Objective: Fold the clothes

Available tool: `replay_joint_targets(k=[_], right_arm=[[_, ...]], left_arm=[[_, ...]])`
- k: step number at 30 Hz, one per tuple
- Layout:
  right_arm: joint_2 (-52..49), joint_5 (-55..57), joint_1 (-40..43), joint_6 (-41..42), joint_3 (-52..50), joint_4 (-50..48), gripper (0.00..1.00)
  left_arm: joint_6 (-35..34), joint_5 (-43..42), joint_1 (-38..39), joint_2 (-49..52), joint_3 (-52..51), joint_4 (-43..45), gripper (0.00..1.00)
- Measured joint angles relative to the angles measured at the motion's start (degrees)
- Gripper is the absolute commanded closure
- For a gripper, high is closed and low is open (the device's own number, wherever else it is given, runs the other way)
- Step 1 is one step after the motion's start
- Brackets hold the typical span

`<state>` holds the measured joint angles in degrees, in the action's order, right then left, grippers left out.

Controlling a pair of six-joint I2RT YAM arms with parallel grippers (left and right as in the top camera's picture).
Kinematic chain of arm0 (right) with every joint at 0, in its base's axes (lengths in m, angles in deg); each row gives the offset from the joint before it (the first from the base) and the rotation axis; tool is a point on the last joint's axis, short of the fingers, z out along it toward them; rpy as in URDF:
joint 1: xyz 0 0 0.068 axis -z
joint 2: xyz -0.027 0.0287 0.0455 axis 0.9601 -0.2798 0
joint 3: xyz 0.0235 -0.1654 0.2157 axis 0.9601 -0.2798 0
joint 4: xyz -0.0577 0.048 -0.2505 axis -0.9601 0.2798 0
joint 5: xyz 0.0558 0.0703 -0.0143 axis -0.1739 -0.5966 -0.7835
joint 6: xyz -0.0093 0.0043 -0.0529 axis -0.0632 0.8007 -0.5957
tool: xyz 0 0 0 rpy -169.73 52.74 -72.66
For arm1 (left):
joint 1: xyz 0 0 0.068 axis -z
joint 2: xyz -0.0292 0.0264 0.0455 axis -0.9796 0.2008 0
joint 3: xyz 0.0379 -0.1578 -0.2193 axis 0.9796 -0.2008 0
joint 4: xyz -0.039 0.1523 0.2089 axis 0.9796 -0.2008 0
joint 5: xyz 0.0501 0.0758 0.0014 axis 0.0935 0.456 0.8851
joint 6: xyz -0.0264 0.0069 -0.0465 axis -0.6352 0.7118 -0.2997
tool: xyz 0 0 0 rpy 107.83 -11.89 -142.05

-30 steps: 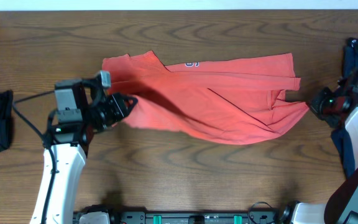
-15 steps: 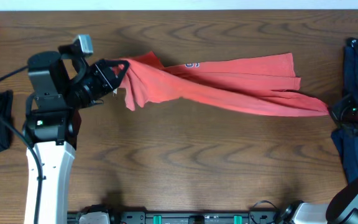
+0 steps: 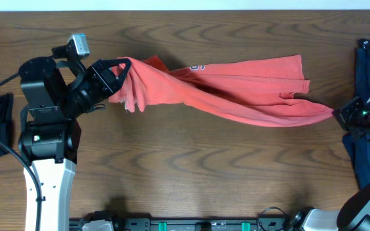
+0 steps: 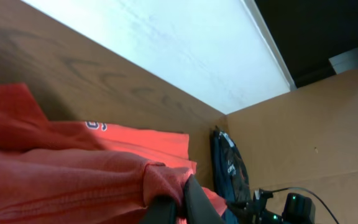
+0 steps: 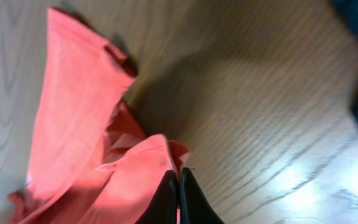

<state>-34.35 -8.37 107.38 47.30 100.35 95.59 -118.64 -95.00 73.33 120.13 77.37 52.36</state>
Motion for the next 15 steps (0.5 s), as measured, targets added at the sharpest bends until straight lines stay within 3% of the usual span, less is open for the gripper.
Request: replay_joint_targets(k=[9, 15], right_arm=[[3.02, 1.49, -1.73, 2.21, 0.02, 7.54, 0.99], [7.58, 6.32, -1.73, 4.74, 0.04, 14.91, 0.99]], left_arm=[[3.23, 3.56, 0.00, 0.00, 0.13, -12.37, 0.94], [6.51, 5.70, 0.00, 0.02, 0.13, -13.92, 0.94]])
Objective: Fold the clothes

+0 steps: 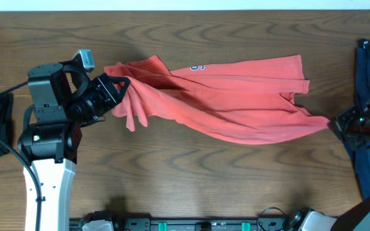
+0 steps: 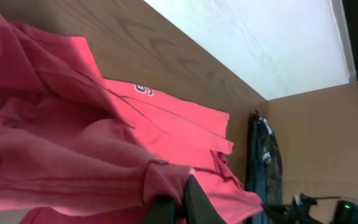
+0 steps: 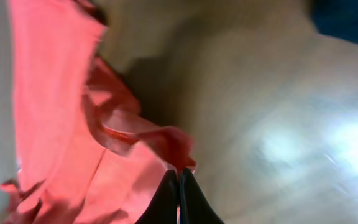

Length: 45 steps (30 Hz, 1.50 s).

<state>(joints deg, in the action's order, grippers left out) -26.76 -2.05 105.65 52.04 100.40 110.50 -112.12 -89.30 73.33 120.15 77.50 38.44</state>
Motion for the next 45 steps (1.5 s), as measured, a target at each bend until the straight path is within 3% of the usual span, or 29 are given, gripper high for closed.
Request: replay_joint_targets(k=[10, 17, 34, 35, 36, 37, 38, 39, 40, 43, 45], right_arm=[[0.90, 4.61, 0.00, 2.36, 0.09, 9.18, 0.99], [0.90, 7.15, 0.00, 4.79, 0.09, 14.62, 0.99], [0.92, 10.23, 0.11, 9.81, 0.09, 13.11, 0.98], [0.92, 10.43, 0.11, 9.88, 0.09, 13.11, 0.82], [0.92, 10.56, 0.11, 10.23, 0.09, 13.11, 0.50], [0.92, 10.86, 0.11, 10.29, 0.09, 13.11, 0.28], [0.92, 11.04, 0.11, 9.81, 0.09, 12.90, 0.16], [0.92, 11.17, 0.11, 9.51, 0.09, 12.59, 0.15], [0.92, 11.17, 0.13, 8.96, 0.09, 12.15, 0.20], [0.94, 11.39, 0.11, 7.13, 0.09, 10.71, 0.15], [0.94, 11.61, 0.11, 5.79, 0.09, 9.62, 0.21]], left_arm=[[3.19, 0.81, 0.00, 0.22, 0.00, -0.22, 0.94], [6.10, 2.36, 0.00, 0.31, 0.02, -6.29, 0.94], [7.45, 5.11, 0.00, 0.33, 0.02, -7.74, 0.94], [7.45, 5.11, 0.00, 0.33, 0.02, -7.74, 0.94], [7.45, 5.11, 0.00, 0.33, 0.02, -7.74, 0.94], [7.45, 5.11, 0.00, 0.33, 0.02, -7.72, 0.94], [7.45, 5.11, 0.00, 0.33, 0.02, -7.69, 0.94], [7.43, 5.11, 0.00, 0.33, 0.02, -7.67, 0.94], [7.45, 5.11, 0.00, 0.33, 0.02, -7.63, 0.94], [7.45, 5.16, 0.00, 0.33, 0.02, -7.56, 0.94], [7.45, 5.29, 0.00, 0.33, 0.02, -7.54, 0.94]])
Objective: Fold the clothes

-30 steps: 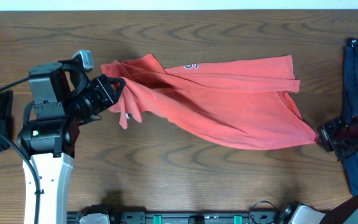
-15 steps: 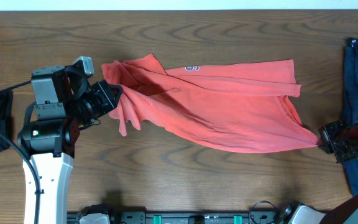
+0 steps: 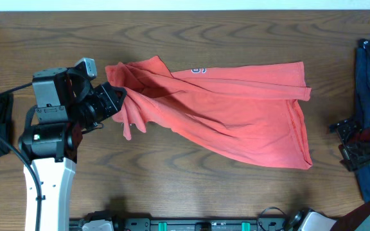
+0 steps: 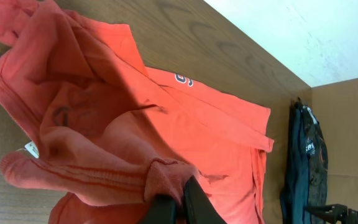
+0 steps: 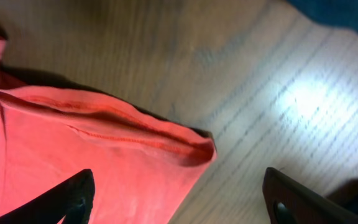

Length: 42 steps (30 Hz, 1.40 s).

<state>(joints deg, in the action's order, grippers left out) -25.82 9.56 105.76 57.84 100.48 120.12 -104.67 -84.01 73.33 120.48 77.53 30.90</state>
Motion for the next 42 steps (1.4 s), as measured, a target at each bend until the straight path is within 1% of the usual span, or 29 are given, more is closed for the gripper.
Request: replay_joint_targets(k=[1, 5, 9, 12, 15, 17, 21, 24, 31, 36, 42], right_arm=[[0.00, 0.00, 0.00, -0.42, 0.00, -0.55, 0.23], [0.07, 0.22, -0.17, -1.33, -0.79, -5.90, 0.23], [0.09, 0.02, -3.26, -1.99, -4.68, -11.45, 0.15], [-0.11, -1.11, -6.62, -2.23, -9.11, -14.21, 0.14], [-0.72, -2.34, -9.66, -2.25, -13.25, -15.15, 0.10], [-0.79, -2.71, -11.15, -2.27, -15.63, -15.74, 0.09], [-0.79, -3.02, -11.85, -2.29, -17.68, -15.85, 0.07], [-0.79, -3.08, -11.85, -2.60, -17.73, -16.06, 0.01], [-0.79, -3.61, -11.85, -5.88, -17.77, -19.52, 0.01], [-0.79, -4.17, -11.85, -9.16, -17.81, -19.56, 0.01], [-0.79, -7.34, -11.85, -13.94, -19.91, -20.35, 0.01]], left_arm=[[0.00, 0.02, 0.00, 0.00, 0.00, 0.00, 0.94], [0.00, 0.02, 0.00, 0.00, 0.00, 0.00, 0.94], [0.00, 0.02, 0.00, 0.00, 0.00, 0.02, 0.94], [0.00, 0.02, 0.00, 0.00, 0.00, 0.02, 0.94], [0.00, 0.04, 0.00, 0.00, 0.00, 0.02, 0.94], [0.00, 0.04, 0.00, 0.00, 0.00, 0.02, 0.94], [0.00, 0.04, 0.00, 0.00, 0.00, 0.02, 0.94], [0.00, 0.04, 0.00, 0.00, 0.00, -0.02, 0.94], [0.00, 0.04, 0.00, 0.00, 0.00, -0.04, 0.94], [0.04, 0.04, 0.00, 0.00, 0.00, -0.04, 0.94], [0.20, 0.04, 0.00, 0.00, 0.00, -0.04, 0.94]])
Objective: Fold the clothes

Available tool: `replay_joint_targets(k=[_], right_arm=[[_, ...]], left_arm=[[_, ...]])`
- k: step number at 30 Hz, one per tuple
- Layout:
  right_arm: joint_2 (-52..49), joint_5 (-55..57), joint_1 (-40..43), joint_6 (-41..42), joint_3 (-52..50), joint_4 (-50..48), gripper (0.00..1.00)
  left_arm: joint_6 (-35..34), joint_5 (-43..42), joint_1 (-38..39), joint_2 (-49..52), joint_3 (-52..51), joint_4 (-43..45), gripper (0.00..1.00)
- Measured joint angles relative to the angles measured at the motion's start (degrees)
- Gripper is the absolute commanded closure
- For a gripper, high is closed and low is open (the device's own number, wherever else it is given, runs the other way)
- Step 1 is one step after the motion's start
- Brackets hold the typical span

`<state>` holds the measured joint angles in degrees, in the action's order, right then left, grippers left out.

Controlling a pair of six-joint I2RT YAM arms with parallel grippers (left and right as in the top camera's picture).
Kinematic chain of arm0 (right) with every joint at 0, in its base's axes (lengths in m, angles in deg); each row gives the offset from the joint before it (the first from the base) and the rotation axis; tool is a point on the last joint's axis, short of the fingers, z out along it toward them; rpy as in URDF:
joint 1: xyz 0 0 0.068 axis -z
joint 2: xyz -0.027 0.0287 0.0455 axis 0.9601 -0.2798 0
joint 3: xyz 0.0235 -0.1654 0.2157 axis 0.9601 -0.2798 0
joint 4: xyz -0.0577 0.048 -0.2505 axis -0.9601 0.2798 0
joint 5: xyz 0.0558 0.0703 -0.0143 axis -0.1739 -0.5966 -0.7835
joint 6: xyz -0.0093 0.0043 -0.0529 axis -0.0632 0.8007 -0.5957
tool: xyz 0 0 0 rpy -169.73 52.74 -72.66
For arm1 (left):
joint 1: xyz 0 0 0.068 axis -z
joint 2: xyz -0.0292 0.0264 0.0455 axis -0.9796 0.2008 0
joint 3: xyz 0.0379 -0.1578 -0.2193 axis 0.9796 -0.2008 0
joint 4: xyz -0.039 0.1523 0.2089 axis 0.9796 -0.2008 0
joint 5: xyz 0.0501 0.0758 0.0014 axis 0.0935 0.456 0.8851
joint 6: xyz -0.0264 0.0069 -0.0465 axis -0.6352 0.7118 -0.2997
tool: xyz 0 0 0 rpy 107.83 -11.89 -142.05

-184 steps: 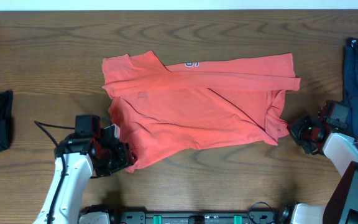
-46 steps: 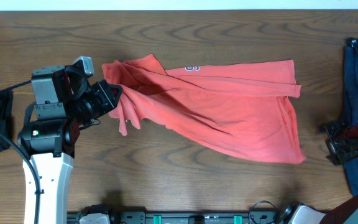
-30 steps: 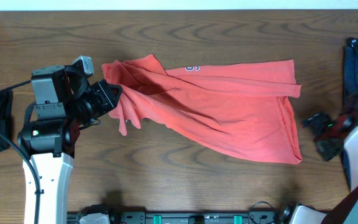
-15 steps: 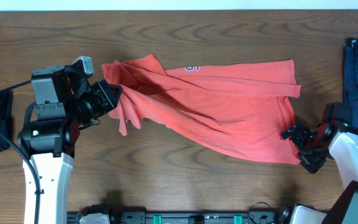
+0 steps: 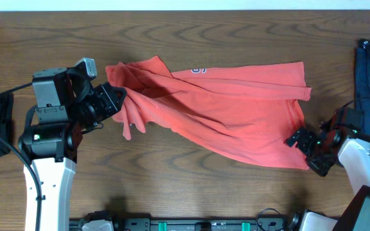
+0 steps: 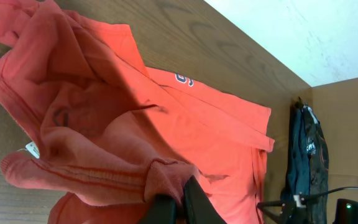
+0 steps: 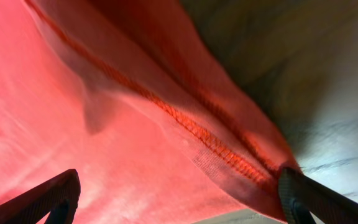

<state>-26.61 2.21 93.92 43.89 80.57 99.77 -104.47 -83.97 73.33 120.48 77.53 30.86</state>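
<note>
The red shirt (image 5: 236, 109) lies spread on the wooden table, its left end bunched and lifted. My left gripper (image 5: 117, 97) is shut on that bunched cloth, and in the left wrist view (image 6: 180, 202) a fold is pinched between its fingers. My right gripper (image 5: 307, 149) is open at the shirt's near right corner. Its fingertips (image 7: 55, 202) stand wide apart on either side of the red stitched hem (image 7: 216, 143) in the right wrist view.
A dark blue garment lies at the table's right edge, also seen in the left wrist view (image 6: 303, 155). A black object sits at the left edge. A white strip runs along the far edge of the table.
My right gripper, then open and off to the right of the shirt, now sits at the shirt's near right corner with the hem between its open fingers. The left gripper and the shirt have not moved.
Both grippers were shut on the shirt, holding it stretched between them over the table, then a little nearer the front. Then the right gripper had let go and the shirt lay spread. Now the right gripper is back at the near right corner, open.
</note>
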Motion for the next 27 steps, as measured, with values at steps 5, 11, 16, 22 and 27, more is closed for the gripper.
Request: replay_joint_targets(k=[5, 11, 16, 22, 27], right_arm=[[0.02, -1.22, 0.00, -2.29, -1.53, -0.07, 0.01], [0.02, -2.84, 0.00, -3.19, -1.55, -1.31, 0.01], [0.02, -4.15, 0.00, -4.50, -1.60, -2.29, 0.01], [0.02, -4.57, 0.00, -6.12, -0.13, -0.35, 0.01], [0.02, -4.87, 0.00, -6.82, 4.55, 2.82, 0.01]], left_arm=[[0.00, 0.00, 0.00, 0.00, 0.00, -0.15, 0.94], [0.00, 0.00, 0.00, 0.00, 0.00, -0.63, 0.94], [0.00, 0.00, 0.00, 0.00, 0.00, -1.05, 0.94], [0.00, 0.00, 0.00, 0.00, 0.00, -1.16, 0.94], [0.00, 0.00, 0.00, 0.00, 0.00, -1.29, 0.94]])
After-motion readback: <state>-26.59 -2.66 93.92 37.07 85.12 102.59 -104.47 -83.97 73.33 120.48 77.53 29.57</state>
